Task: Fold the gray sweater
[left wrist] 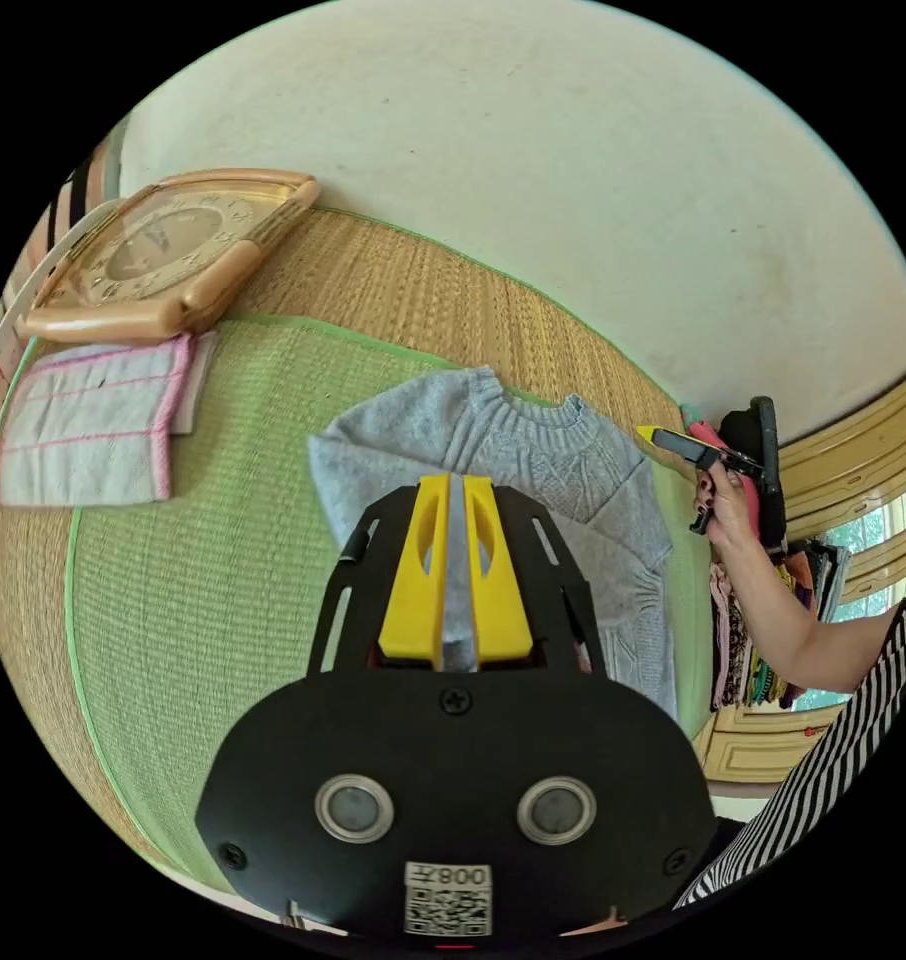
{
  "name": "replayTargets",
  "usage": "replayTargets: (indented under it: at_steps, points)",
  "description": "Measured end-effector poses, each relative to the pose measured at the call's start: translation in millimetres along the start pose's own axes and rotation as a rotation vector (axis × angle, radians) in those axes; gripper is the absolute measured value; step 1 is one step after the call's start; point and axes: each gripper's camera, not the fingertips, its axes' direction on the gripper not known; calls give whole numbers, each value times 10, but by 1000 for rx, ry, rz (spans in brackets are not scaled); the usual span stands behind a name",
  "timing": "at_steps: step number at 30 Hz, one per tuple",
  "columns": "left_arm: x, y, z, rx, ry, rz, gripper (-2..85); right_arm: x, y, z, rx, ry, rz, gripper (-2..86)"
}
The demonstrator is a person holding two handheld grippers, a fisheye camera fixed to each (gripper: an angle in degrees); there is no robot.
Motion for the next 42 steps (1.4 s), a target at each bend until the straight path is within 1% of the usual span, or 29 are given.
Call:
replayTargets:
  at_steps: [2, 3, 6, 11, 15, 21, 26, 31, 33, 34, 37, 42]
  points:
    - [-202, 195, -135, 36, -14, -90, 74, 247, 272, -43, -16, -1, 77, 42]
    - [-259, 225, -135, 28, -11, -114, 80, 401, 416, -28, -28, -47, 123, 53]
    - [-506, 278, 23, -56, 49, -207, 99, 618, 622, 163, -76, -106, 189, 68]
    - [-627, 250, 275, -80, 130, -265, 62, 682, 713, 419, -102, -89, 221, 62]
    - [-581, 224, 327, -93, 82, -226, 44, 757, 784, 510, -117, -113, 212, 40]
    - [-535, 50, 380, -92, 55, -163, 32, 812, 755, 589, -112, -93, 196, 22]
    - [-399, -148, 496, -91, 10, -77, 30, 908, 712, 705, -98, -103, 230, 16]
    - [-400, -168, 612, -34, 17, -99, 34, 1020, 760, 806, -81, -114, 275, 15]
    - [-431, -112, 756, -74, -2, -123, 37, 1034, 838, 890, -95, -109, 279, 15]
    - [-463, -55, 856, -106, -5, -153, 40, 1054, 910, 904, -77, -138, 297, 15]
    - [-500, 130, 914, -35, 72, -205, 48, 1057, 1087, 892, -47, -179, 313, 15]
    - [-363, 341, 922, 43, 91, -164, 57, 956, 1377, 777, -8, -122, 303, 5]
